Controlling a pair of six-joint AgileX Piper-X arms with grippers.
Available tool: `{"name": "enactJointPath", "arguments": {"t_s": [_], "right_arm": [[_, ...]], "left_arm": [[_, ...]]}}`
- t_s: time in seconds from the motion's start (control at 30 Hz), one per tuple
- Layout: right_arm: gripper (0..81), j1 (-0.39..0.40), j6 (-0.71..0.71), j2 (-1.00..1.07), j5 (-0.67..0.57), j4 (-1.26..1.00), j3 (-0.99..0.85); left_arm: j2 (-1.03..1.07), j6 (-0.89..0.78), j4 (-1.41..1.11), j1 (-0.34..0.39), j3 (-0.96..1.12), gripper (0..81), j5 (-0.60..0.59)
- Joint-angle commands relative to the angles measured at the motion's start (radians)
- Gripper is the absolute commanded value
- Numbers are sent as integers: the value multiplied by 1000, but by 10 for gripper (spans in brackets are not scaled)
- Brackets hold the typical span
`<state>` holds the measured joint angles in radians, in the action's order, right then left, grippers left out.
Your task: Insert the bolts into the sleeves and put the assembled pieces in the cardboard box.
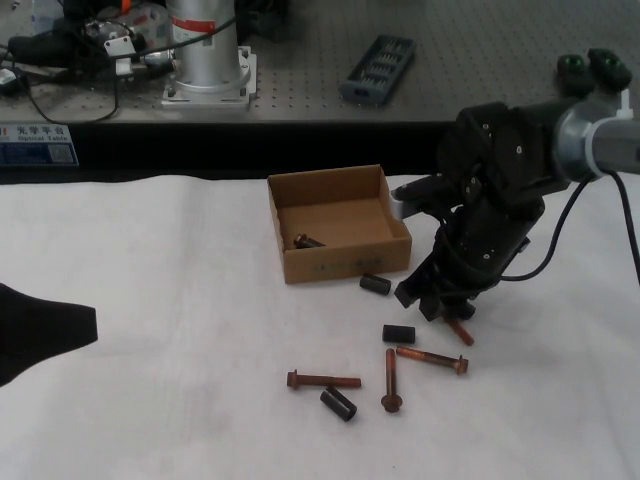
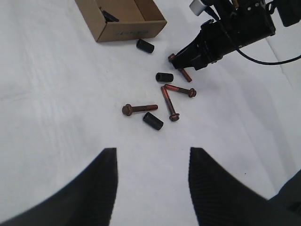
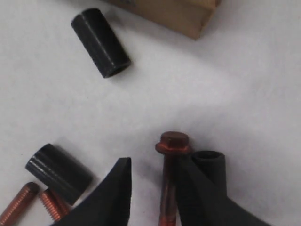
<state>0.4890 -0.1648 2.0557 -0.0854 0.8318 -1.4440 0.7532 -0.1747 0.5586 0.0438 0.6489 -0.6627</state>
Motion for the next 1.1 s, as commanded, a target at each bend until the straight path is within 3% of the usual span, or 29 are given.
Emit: {"name": "enactJointPath", "arguments": {"t_s": [0.0,0.4,0.47,0.57,0.6,1.07], "right_arm": [[247,3,-8,32,-16,70,-6],[246,3,-16,65,-16,46,-6],[200,3,-16,65,-16,42,-6],[41,3,-16,65,-20,57,-6],[30,3,-16,61,-24,67,-8],[27,3,-39,-171,-89,196,-4]], "left_arm": [[-7,48,-14,-2,3,348,6],[-7,48,-14,-2,3,348,6],[-7,48,-14,-2,3,348,8],[-7,48,-14,-2,3,348,8],[-7,48,-14,-2,3,348,9],[-4,138,-68,37,3,348,54]]}}
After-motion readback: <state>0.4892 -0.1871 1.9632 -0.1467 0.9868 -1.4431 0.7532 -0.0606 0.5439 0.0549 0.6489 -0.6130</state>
